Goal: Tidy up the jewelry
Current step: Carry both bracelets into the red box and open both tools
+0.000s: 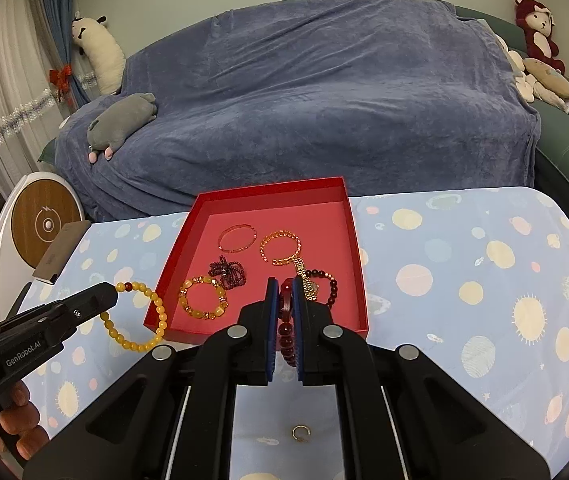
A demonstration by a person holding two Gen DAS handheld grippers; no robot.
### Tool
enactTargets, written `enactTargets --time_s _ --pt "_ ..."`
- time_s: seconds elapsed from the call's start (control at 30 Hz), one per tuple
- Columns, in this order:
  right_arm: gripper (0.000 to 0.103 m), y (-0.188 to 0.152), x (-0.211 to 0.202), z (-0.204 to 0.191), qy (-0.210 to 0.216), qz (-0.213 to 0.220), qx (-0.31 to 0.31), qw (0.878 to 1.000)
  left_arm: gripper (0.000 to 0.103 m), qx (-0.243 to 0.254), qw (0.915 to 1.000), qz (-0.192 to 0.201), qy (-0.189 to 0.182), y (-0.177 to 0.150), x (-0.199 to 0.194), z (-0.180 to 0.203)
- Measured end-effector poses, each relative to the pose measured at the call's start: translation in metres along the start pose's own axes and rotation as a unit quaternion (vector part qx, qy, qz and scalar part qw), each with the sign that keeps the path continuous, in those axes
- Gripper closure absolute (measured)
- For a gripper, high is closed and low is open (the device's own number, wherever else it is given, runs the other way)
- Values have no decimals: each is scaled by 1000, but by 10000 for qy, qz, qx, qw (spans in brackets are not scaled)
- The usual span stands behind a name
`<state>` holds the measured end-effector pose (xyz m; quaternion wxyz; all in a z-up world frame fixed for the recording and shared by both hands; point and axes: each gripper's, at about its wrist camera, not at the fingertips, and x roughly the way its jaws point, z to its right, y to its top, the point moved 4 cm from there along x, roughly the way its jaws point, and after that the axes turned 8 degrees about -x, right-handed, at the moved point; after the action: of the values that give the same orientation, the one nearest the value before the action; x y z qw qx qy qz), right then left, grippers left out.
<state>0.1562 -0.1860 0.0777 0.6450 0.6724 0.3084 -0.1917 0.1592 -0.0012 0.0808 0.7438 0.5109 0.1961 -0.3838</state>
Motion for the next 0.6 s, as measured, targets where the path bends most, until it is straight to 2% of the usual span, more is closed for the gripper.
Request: enactTargets --time_s 0.23,0.6 --pt "96 17 20 12 25 -37 180 9998 97 25 10000 -45 -14 17 15 3" --pt "96 56 80 36 68 -227 256 9994 97 137 9995 -139 259 69 79 0"
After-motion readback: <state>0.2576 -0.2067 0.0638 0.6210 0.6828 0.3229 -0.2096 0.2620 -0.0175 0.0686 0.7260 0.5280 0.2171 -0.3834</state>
